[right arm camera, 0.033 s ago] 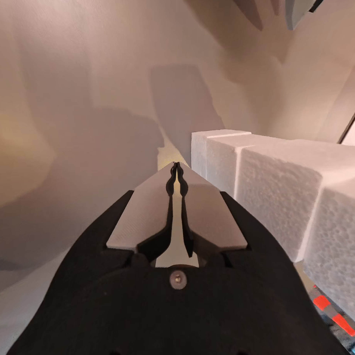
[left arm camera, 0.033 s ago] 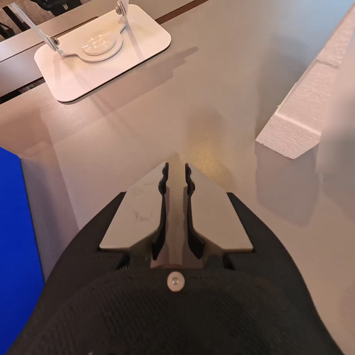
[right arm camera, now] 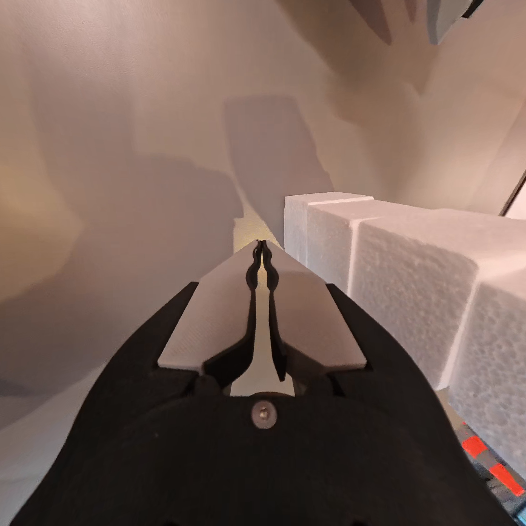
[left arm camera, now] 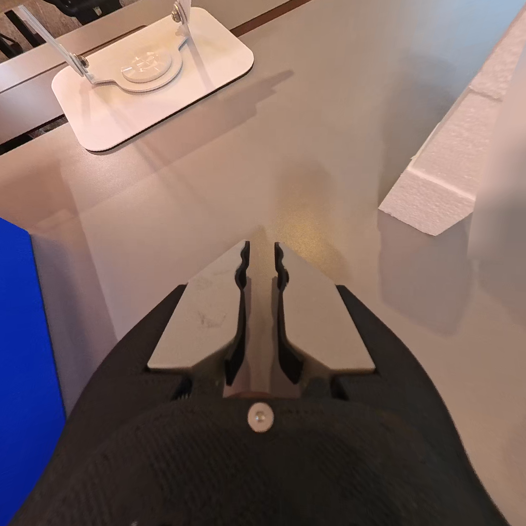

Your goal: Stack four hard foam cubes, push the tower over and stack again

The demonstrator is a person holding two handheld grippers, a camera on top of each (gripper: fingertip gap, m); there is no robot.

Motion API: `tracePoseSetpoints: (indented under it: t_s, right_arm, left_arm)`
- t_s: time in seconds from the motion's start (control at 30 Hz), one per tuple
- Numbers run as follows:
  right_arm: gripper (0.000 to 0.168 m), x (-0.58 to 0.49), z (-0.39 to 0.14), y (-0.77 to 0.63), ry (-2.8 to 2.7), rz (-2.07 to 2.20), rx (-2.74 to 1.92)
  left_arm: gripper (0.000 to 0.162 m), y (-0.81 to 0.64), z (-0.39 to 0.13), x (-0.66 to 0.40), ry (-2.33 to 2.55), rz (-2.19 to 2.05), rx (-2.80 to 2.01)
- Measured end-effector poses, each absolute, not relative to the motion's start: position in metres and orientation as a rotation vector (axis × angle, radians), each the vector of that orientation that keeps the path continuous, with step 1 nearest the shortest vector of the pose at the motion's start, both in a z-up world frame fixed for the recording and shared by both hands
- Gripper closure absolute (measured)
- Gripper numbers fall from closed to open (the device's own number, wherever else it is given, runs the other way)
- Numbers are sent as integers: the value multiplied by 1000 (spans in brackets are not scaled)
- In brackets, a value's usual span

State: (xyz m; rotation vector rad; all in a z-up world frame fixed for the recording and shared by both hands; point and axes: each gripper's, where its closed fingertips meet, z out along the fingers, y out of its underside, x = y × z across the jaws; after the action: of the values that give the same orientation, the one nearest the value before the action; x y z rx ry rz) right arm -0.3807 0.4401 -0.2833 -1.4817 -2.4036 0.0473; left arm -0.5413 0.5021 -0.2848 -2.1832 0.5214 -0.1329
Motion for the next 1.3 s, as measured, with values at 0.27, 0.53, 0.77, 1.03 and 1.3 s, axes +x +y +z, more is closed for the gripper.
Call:
tracePoseSetpoints:
  t_s: [0.27,0.53,0.77,1.03,1.3]
  right_arm:
    - [168,-380,-282,438,-2438,-3,-1484]
    - [168,-384,-275,445,-2420,-14,-1484]
    - [168,-395,-272,465,-2390,9,-1521]
    - [168,-401,-277,474,-2415,10,-1526]
    - [168,-409,-259,478,-2354,86,-1491]
  left_arm:
    - [147,502,-285,-542,518,-141,-2184]
    - [147,501,-284,-542,514,-147,-2182]
    - [147,501,-284,-543,504,-156,-2184]
    - [146,501,-283,-543,508,-159,-2183]
    - [146,502,-280,-546,490,-169,-2176]
